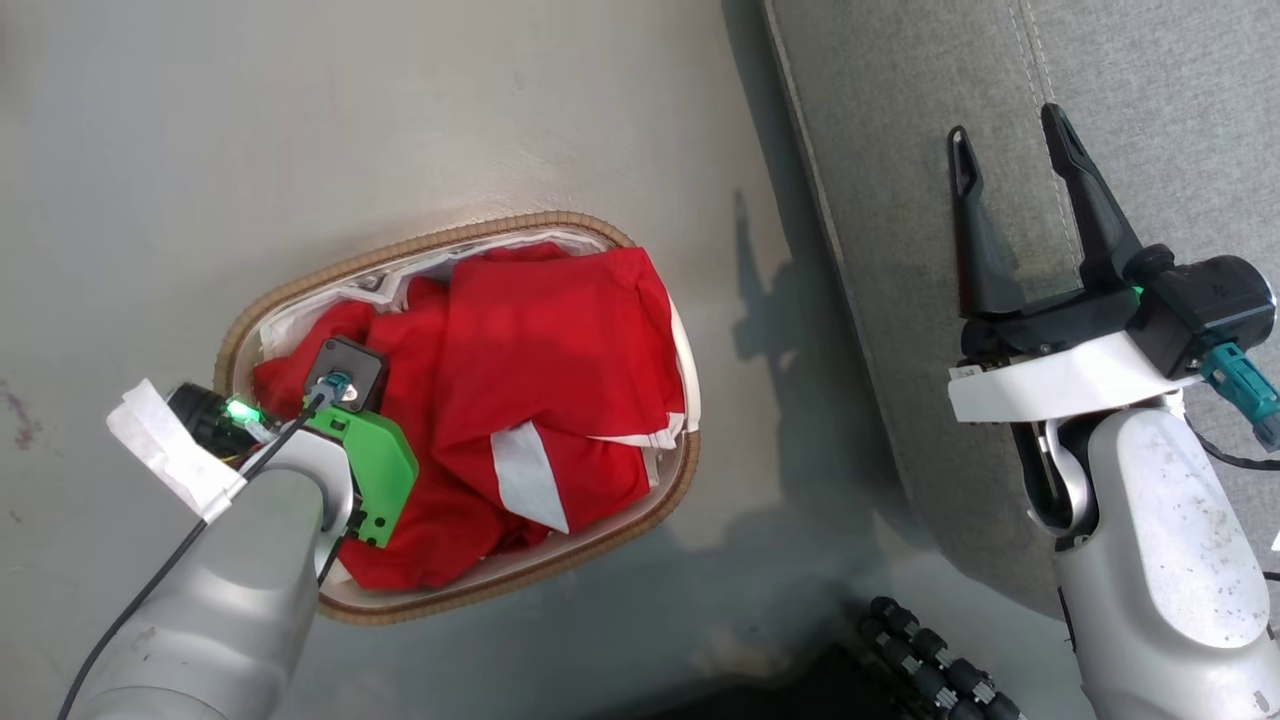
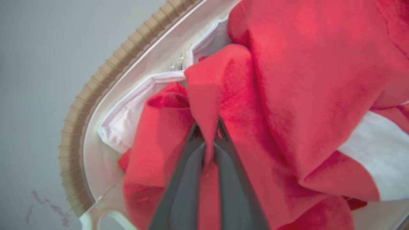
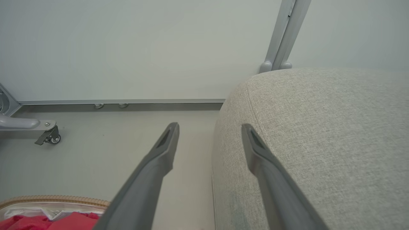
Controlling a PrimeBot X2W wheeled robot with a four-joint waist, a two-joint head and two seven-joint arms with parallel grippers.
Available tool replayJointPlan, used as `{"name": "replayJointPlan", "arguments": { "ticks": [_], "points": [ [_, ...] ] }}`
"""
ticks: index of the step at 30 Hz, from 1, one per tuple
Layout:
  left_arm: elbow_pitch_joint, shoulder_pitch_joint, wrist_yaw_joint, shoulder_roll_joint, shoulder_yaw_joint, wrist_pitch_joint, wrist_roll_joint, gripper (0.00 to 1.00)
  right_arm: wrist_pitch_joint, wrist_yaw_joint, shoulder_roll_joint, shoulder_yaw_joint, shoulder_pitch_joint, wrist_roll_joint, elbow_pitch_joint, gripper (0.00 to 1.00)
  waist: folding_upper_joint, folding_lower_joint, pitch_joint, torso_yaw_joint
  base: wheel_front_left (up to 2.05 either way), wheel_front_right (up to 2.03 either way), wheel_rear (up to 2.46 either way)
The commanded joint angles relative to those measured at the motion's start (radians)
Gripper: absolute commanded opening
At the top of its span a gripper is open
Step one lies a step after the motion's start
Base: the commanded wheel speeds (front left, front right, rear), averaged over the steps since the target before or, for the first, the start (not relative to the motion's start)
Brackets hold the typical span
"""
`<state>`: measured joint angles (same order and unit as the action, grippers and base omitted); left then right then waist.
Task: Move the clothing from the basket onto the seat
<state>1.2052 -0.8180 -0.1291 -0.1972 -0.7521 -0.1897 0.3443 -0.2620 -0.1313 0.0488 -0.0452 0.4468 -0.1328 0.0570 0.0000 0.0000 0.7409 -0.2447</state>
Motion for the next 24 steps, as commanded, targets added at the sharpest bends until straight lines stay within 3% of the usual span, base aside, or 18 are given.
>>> {"name": "replayJointPlan", "arguments": {
  "ticks": [1, 13, 24],
  "points": [
    [-0.008, 0.016, -0.003, 0.007, -0.013, -0.019, 0.013, 0.0, -0.005, 0.001, 0.003, 0.006, -0.014, 0.014, 0.007, 1.0, 0.0, 0.0, -0.029, 0.018, 0.0, 0.0, 0.0],
    [-0.109, 0.071, -0.003, 0.01, -0.065, -0.076, 0.056, 0.0, -0.005, 0.001, 0.003, 0.033, -0.085, 0.083, 0.03, 1.0, 0.0, 0.0, -0.206, 0.105, 0.0, 0.0, 0.0],
    [-0.406, 0.147, 0.004, -0.045, -0.022, -0.076, -0.006, 0.0, -0.005, 0.001, 0.003, 0.05, -0.189, 0.141, 0.055, 1.0, 0.0, 0.0, -0.423, 0.184, 0.0, 0.0, 0.0]
  ]
}}
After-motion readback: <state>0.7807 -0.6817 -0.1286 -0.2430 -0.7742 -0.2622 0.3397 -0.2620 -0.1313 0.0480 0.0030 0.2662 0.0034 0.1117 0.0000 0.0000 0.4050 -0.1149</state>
